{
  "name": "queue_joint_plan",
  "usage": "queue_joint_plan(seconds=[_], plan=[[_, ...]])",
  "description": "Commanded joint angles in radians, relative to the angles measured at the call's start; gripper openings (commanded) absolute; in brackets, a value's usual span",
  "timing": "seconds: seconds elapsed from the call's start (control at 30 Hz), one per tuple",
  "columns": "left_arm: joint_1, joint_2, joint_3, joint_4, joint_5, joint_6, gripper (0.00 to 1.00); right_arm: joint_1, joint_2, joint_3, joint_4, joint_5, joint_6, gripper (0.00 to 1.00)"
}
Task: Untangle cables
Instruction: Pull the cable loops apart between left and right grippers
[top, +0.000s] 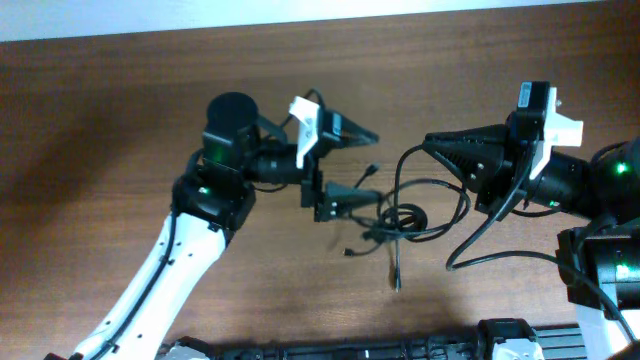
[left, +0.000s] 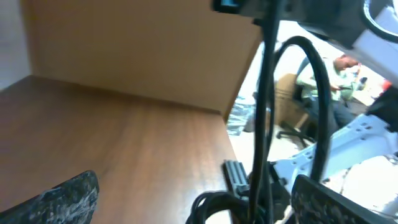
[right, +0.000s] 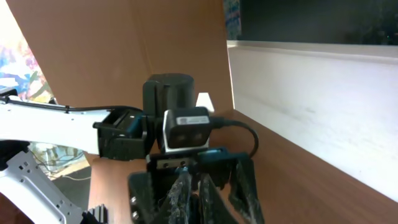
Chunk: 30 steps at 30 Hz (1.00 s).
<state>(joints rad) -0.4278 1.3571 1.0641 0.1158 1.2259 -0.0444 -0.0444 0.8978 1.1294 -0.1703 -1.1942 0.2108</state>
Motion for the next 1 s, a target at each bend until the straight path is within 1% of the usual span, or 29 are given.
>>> queue_joint_plan(seconds=[0.0,0.1,0.17,0.23,0.33,0.47,0.63,0.67,0.7,0.73,0.77,0.8,0.83,0.87,0.97], plan=[[0.056,-0.014,0.005,0.010,0.068,0.020,0.99,-0.002,-0.008,0.021,0.012,-0.005,0.008,0.04],[0.056,-0.014,0.005,0.012,0.169,0.061,0.99,-0.002,-0.008,0.021,0.022,-0.006,0.008,0.04],[0.045,-0.014,0.005,0.012,0.192,0.076,0.99,-0.002,-0.008,0.021,0.029,-0.006,0.008,0.04],[0.024,-0.014,0.005,0.012,0.179,0.076,0.99,-0.002,-0.008,0.021,0.030,-0.018,0.008,0.04],[-0.014,-0.014,0.005,0.013,0.117,0.077,0.99,-0.002,-0.008,0.021,0.031,-0.046,0.008,0.04],[-0.085,-0.013,0.005,0.073,0.108,0.077,0.99,-0.002,-0.008,0.021,0.037,-0.086,0.008,0.04],[-0.132,-0.011,0.005,0.078,0.042,0.076,0.99,-0.002,-0.008,0.021,0.046,-0.112,0.008,0.04],[-0.141,-0.010,0.005,0.078,0.032,0.076,0.95,-0.002,-0.008,0.021,0.048,-0.115,0.008,0.04],[-0.149,-0.010,0.005,0.079,0.030,0.076,0.88,-0.002,-0.008,0.021,0.048,-0.115,0.008,0.04],[-0.153,-0.010,0.005,0.079,0.029,0.076,0.73,-0.002,-0.008,0.021,0.048,-0.115,0.008,0.04],[-0.153,-0.010,0.005,0.079,0.022,0.076,0.47,-0.002,-0.008,0.021,0.048,-0.115,0.008,0.04],[-0.153,-0.010,0.005,0.079,0.019,0.076,0.29,-0.002,-0.008,0.021,0.048,-0.114,0.008,0.04],[-0.152,-0.010,0.005,0.079,0.010,0.076,0.17,-0.002,-0.008,0.021,0.048,-0.114,0.008,0.04],[-0.152,-0.010,0.005,0.079,0.001,0.076,0.00,-0.002,-0.008,0.021,0.048,-0.114,0.008,0.04],[-0.152,-0.010,0.005,0.087,-0.028,0.058,0.00,-0.002,-0.008,0.021,0.048,-0.114,0.008,0.04]])
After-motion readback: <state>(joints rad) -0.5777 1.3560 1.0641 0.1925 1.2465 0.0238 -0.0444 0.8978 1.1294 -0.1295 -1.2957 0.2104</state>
